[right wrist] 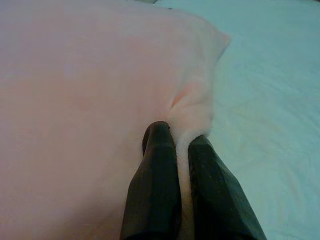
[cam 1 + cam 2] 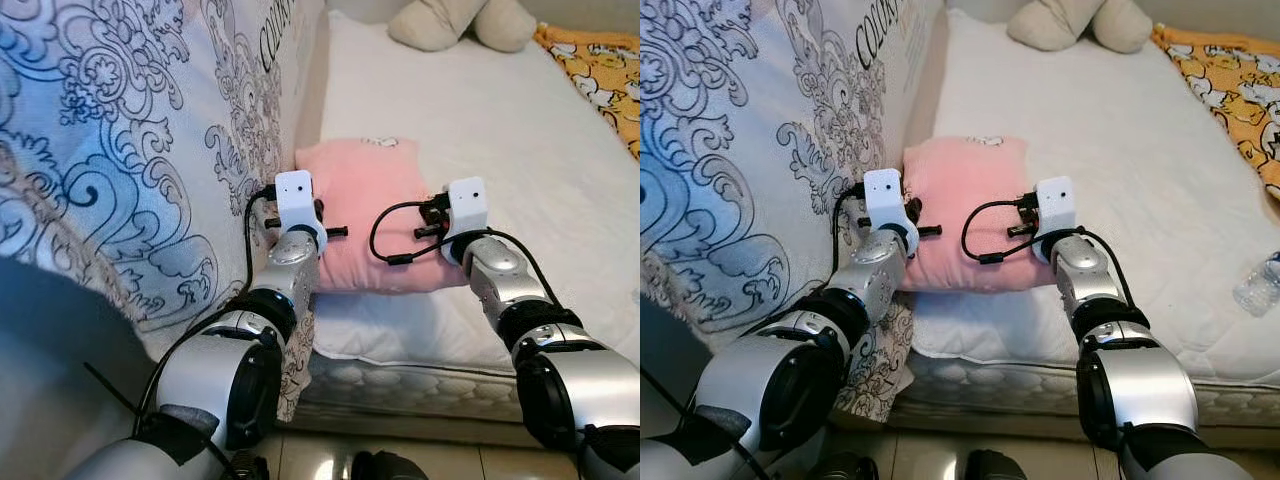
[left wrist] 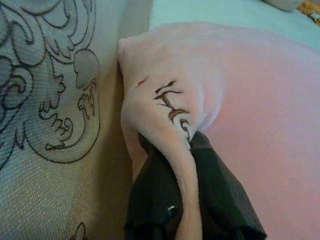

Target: Clean up the room

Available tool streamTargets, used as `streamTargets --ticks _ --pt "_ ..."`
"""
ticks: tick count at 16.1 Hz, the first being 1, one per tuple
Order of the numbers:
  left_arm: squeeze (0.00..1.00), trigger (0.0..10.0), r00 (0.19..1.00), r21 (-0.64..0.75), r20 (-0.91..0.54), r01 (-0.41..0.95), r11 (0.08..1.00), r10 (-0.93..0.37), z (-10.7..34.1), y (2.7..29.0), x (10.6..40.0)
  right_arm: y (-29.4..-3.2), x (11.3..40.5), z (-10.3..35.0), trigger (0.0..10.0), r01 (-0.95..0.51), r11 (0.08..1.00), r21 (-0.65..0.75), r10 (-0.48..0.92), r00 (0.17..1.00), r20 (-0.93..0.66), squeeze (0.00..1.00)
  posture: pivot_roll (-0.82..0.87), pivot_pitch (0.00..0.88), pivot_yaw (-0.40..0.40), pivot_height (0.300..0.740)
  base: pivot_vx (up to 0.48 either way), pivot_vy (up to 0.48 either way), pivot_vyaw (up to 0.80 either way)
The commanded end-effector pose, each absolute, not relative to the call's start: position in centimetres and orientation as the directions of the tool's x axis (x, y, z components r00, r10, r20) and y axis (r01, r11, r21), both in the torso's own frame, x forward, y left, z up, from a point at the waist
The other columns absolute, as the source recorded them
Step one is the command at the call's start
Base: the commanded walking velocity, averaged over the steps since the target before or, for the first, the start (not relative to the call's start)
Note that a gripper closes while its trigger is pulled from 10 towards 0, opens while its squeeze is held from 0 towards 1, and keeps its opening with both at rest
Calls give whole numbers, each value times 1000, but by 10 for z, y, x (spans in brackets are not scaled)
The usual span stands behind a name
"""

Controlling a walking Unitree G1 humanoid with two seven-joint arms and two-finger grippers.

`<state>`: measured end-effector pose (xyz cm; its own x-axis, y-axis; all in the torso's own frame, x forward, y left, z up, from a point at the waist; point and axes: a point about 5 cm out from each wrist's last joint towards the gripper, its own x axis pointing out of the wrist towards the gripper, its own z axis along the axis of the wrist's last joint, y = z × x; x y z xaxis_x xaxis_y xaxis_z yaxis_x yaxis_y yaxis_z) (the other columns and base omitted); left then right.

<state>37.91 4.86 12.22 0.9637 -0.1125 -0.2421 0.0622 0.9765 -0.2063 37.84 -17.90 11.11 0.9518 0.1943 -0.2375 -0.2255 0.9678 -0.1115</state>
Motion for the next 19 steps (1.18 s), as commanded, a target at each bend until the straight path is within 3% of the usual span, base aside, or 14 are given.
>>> streamTargets --ticks 1,2,3,4,10,12,14,19 --pt "0 10000 958 -189 -258 79 979 -127 113 38 372 -181 373 100 10000 -202 975 -96 170 948 -268 0 -47 160 -46 740 0 0 0" --pt "1000 10000 956 -184 -261 87 979 -134 113 40 372 -180 371 96 10000 -191 978 -88 161 948 -273 443 -48 157 -45 740 0 0 0" --pt "1000 10000 956 -185 -261 87 979 -134 113 41 372 -181 370 93 10000 -181 980 -84 151 949 -278 855 -49 157 -44 740 0 0 0" --pt "1000 10000 957 -179 -262 82 980 -128 112 44 373 -180 368 90 10000 -170 983 -70 144 948 -283 1000 -51 152 -43 740 0 0 0" --pt "1000 10000 968 -229 -222 62 972 -114 122 49 378 -176 366 91 10000 -148 985 -88 127 970 -207 1000 -41 96 -43 740 0 0 0" --pt "1000 10000 980 -236 -151 89 968 -127 136 46 382 -181 371 107 10000 -122 987 -102 110 987 -121 1000 -48 64 -38 740 0 0 0" --pt "1000 10000 992 -195 29 127 973 -124 160 57 385 -191 367 130 10000 -60 992 -108 65 997 41 1000 -42 0 -41 740 0 0 0" --pt "1000 10000 965 -89 156 224 970 -209 165 81 363 -188 334 124 10000 -8 997 -73 17 993 119 1000 -28 0 -32 740 0 0 0"
